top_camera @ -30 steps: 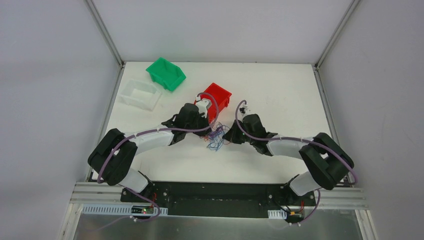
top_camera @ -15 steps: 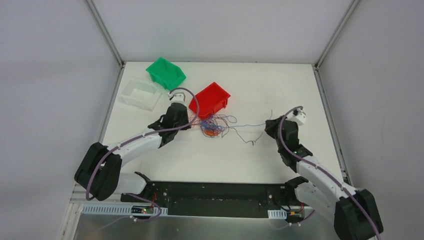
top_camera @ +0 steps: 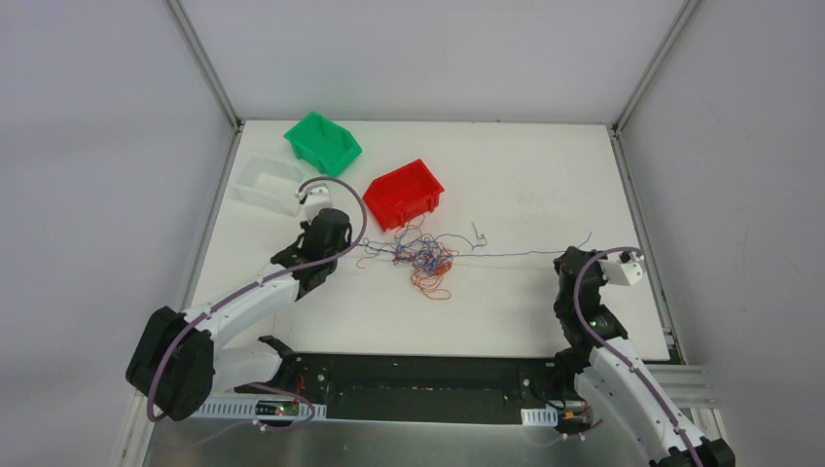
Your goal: Untangle the cables
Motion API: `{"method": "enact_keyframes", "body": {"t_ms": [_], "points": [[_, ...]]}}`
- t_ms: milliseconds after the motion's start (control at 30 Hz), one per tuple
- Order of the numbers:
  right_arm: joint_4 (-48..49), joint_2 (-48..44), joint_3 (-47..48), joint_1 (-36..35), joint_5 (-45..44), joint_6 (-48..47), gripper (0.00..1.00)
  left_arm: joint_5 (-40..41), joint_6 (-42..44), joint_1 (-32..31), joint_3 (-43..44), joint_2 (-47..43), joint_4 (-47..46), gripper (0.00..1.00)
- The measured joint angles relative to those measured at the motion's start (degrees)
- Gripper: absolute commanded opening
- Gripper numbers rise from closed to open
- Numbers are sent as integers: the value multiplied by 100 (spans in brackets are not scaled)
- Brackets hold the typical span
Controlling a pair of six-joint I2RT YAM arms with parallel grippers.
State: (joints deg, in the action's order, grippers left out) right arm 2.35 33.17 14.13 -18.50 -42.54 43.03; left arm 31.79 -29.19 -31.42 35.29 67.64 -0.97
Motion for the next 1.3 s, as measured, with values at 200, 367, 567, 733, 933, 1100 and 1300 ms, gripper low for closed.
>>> {"method": "enact_keyframes", "body": {"t_ms": [200,367,567,733,933,1100,1300], "points": [[-321,-363,0,15,-341,28,0,28,50,0,-297,-680,48,0],[-544,52,299,44,992,-686,45,-498,319,2,-332,-1178,553,50],[-649,826,813,13,3801,-1290,64,-2380,780,-13,-278,-1434,859,78],[-839,1290,1086,-551,4854,-1519,63,-3235,1034,-227,260,-715,1045,76],[-737,2354,1519,-1698,5031,-1628,62,-3523,1357,-590,1287,667,1086,76],[-426,3534,1961,-2011,5007,-1670,58,-3742,1521,-769,1733,1628,1075,76],[90,4468,2260,-2149,4874,-1655,51,-3766,1598,-839,1827,2396,1084,69]]}}
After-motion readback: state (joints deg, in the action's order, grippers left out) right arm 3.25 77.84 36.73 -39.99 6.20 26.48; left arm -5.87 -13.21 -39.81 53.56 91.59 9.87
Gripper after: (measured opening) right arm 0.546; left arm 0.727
